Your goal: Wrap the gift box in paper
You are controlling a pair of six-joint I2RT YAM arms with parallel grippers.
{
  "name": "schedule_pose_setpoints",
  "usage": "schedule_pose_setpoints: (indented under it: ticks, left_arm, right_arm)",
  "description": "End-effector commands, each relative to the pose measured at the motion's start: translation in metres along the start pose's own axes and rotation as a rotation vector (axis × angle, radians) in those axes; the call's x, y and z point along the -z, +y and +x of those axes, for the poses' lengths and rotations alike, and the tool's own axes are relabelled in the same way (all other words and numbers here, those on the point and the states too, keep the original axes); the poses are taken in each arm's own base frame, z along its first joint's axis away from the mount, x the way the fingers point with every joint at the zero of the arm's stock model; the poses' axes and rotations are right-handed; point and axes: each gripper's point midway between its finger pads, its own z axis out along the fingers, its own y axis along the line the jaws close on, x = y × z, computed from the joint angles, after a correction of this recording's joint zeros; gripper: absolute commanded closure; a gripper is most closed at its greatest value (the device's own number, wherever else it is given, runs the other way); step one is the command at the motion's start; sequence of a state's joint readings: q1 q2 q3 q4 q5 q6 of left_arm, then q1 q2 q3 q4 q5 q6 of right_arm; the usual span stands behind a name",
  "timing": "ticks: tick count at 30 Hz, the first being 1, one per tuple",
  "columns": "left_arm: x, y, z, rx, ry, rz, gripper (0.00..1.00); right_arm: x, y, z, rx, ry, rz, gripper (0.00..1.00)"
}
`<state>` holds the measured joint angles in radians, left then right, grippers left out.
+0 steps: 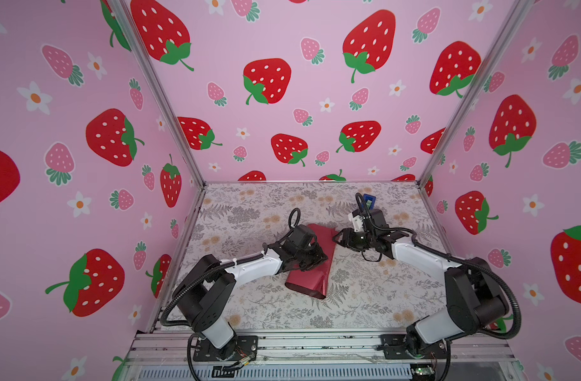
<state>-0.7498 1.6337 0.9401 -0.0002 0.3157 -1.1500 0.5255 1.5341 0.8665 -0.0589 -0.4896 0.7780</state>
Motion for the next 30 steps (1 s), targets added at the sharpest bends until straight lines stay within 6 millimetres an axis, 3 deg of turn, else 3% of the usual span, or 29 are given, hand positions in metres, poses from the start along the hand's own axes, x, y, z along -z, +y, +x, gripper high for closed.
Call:
schedule_pose_setpoints:
  ticks: [1,9,13,17,24,30]
  left_arm:
    - [-0.004,0.046,0.012,0.061,0.034,-0.146,0.78]
    - [-0.005,0.044,0.011,0.059,0.033,-0.145,0.78]
    - [-0.003,0.04,0.01,0.05,0.031,-0.143,0.78]
    - [0.004,0.033,0.006,0.018,0.02,-0.151,0.78]
    - [0.027,0.018,-0.007,-0.105,-0.016,-0.226,0.75]
    - [0.044,0.016,-0.014,-0.228,-0.037,-0.321,0.66]
  right_arm:
    - [-0.006,0.016,0.017,-0.075,0.042,-0.115,0.49]
    - [-0.023,0.012,0.031,-0.097,0.095,-0.154,0.55]
    - [-0.028,0.0,0.037,-0.111,0.114,-0.115,0.69]
    - [-0.032,-0.01,0.044,-0.123,0.134,-0.082,0.76]
    - [-0.03,-0.013,0.048,-0.128,0.136,-0.067,0.77]
    - [-0.031,-0.014,0.051,-0.135,0.141,-0.06,0.78]
